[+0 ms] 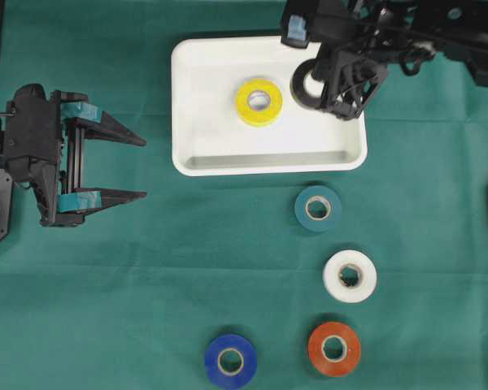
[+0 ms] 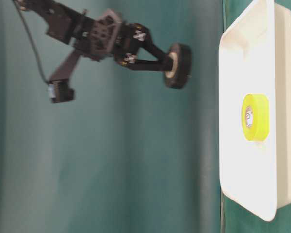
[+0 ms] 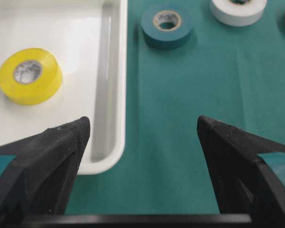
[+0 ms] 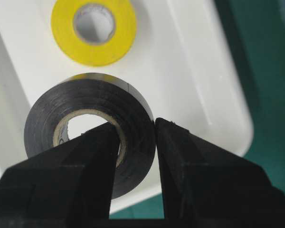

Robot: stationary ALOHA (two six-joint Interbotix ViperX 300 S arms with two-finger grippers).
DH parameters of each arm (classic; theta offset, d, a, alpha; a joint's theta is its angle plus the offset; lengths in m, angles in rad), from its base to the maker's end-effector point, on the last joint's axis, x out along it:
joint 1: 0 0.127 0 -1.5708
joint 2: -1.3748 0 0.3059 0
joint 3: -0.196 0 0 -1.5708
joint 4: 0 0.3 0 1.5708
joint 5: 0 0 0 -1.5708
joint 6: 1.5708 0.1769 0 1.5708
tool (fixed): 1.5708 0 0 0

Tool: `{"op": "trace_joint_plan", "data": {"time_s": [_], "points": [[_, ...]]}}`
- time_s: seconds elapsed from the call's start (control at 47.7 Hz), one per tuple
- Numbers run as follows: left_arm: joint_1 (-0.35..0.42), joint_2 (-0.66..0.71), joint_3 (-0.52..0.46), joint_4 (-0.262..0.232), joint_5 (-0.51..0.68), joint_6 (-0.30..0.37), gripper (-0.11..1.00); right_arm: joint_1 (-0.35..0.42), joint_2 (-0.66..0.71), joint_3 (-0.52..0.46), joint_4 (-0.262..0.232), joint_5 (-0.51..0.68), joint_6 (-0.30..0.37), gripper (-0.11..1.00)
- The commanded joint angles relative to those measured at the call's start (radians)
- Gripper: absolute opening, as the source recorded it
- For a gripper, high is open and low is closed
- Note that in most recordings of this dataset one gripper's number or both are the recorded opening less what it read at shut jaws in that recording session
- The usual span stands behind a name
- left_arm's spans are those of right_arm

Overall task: Pick up the tape from a random location and place it into the white case.
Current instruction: 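Lower the black tape beside the yellow tape and open the right gripper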

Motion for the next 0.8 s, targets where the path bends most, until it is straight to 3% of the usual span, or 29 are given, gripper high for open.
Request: {"op": "trace_joint_plan", "data": {"time_s": [0.0,0.377,0.775], "points": [[-0.002,-0.003,-0.028,-0.002,-0.009,-0.002,0.90,0.000,0.021,0.009,0.002,-0.048,0.006,0.27],[-0.002,-0.003,-0.026,-0.003,-0.009,-0.002,0.90,-0.025,0.169,0.057,0.003,-0.201,0.008,0.27],[-0.002,-0.003,-0.028,-0.002,-0.011,-0.002,0.90,-0.035,0.181,0.072,0.011,-0.209,0.006,0.27]]}}
